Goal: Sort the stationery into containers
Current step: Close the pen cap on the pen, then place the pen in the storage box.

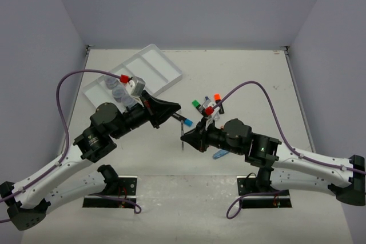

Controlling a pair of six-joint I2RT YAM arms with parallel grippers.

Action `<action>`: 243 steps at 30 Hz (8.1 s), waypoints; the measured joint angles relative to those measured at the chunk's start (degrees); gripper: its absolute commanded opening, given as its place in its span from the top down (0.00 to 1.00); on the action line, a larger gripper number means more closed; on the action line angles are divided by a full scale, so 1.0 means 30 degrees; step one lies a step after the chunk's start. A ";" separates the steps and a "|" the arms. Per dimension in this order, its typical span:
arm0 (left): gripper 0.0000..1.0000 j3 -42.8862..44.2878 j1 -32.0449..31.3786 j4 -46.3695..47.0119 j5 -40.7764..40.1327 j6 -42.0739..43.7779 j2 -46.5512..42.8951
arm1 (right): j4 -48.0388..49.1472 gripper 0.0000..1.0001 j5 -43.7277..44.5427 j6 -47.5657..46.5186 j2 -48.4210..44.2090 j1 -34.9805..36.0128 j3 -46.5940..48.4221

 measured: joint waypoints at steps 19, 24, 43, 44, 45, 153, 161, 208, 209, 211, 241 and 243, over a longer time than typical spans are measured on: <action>1.00 0.0000 0.0000 -0.0140 0.0746 0.0514 0.0420 | -0.1050 1.00 0.0235 -0.0397 0.0100 0.0000 0.1080; 1.00 0.0000 -0.0002 -0.0140 0.0989 0.0535 0.0430 | -0.1290 1.00 0.0309 -0.0464 0.0302 0.0000 0.1114; 1.00 0.0000 0.0000 -0.0194 0.1009 0.0956 0.0436 | -0.1825 1.00 0.0433 -0.0480 0.0454 0.0000 0.1450; 1.00 0.0000 0.0000 -0.0198 0.1023 0.0956 0.0459 | -0.1850 1.00 0.0550 -0.0472 0.0450 0.0000 0.1507; 1.00 0.0000 0.0000 -0.0200 0.1037 0.0956 0.0494 | -0.1883 1.00 0.0674 -0.0468 0.0450 -0.0001 0.1587; 1.00 0.0405 -0.0030 0.2421 0.0559 -0.0255 0.0277 | -0.2225 1.00 -0.2260 -0.1955 0.3672 -0.0991 0.6452; 1.00 -0.2287 0.0483 0.7047 -0.0870 -0.2272 -0.0218 | -0.7642 1.00 -0.5246 -0.3106 0.6424 -0.2763 1.1630; 0.82 -0.0044 -0.2222 0.0027 -0.4091 -0.0305 -0.0569 | -0.2027 1.00 -0.9454 -0.1430 0.5113 -0.4619 0.8014; 0.87 -0.0016 -0.2236 0.0078 -0.4039 -0.0116 -0.0513 | -0.2027 1.00 -0.9500 -0.1430 0.5154 -0.4596 0.8000; 0.97 0.0027 -0.2250 0.0148 -0.3811 0.0138 -0.0378 | -0.2027 1.00 -0.9523 -0.1427 0.5208 -0.4539 0.7946; 1.00 0.9236 1.2115 -0.7525 -1.1313 -0.4251 1.6379 | -0.3817 0.01 0.6265 -0.1264 -0.4257 -0.4721 -0.0005; 1.00 1.0103 1.2795 -0.7508 -1.1168 -0.4518 1.7969 | -0.3870 0.01 0.6227 -0.1264 -0.4251 -0.4721 -0.0269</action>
